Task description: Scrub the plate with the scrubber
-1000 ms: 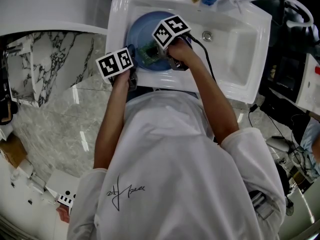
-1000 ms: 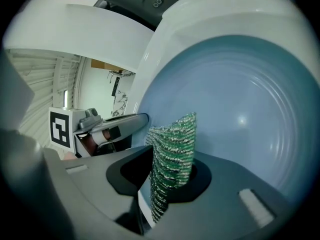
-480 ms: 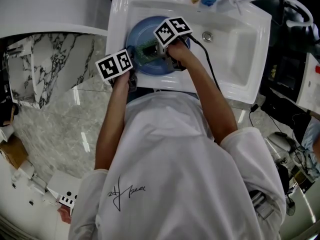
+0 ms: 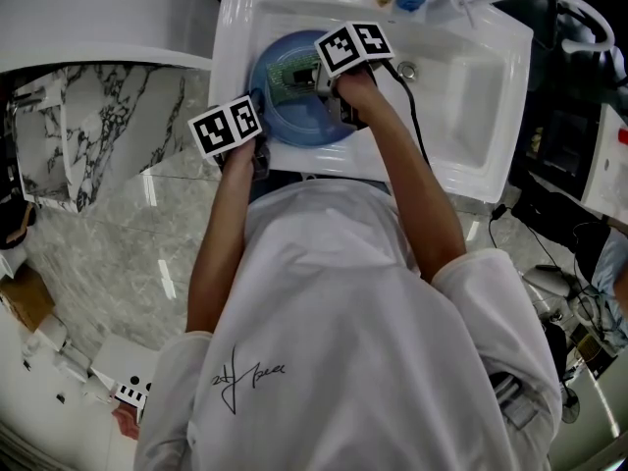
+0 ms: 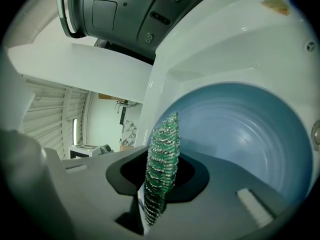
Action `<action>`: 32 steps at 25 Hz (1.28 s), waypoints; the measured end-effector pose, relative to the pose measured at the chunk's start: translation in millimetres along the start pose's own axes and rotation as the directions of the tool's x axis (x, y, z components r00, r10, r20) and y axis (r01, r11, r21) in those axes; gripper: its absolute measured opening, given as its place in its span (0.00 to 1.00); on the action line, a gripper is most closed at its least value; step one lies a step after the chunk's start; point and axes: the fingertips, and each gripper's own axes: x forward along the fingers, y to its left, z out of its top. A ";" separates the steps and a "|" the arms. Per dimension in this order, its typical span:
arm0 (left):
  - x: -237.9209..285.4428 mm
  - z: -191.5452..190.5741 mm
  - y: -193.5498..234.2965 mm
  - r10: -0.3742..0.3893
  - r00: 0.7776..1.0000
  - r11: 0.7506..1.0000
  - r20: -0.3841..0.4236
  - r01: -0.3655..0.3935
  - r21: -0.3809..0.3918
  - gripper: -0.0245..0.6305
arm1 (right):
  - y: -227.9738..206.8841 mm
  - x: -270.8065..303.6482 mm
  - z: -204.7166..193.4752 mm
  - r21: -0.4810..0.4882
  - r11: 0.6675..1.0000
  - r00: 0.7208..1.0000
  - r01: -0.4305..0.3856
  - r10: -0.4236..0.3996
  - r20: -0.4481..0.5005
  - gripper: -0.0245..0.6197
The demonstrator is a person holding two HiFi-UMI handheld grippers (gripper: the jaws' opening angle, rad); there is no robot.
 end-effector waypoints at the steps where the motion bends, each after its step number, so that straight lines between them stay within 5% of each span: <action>1: -0.1 0.0 0.0 -0.001 1.000 1.000 0.000 0.001 0.001 0.15 | -0.5 1.2 1.6 0.006 1.000 1.000 0.001 -0.001 0.005 0.14; 16: -0.1 0.7 1.0 0.000 1.000 1.000 0.000 0.000 -0.008 0.15 | -22.5 18.8 8.8 0.136 0.991 1.000 -0.016 0.013 0.024 0.14; 32: 0.1 0.5 0.6 0.001 1.000 1.000 0.002 -0.001 0.002 0.15 | -36.7 8.6 9.7 0.150 0.989 1.000 0.010 -0.012 0.012 0.14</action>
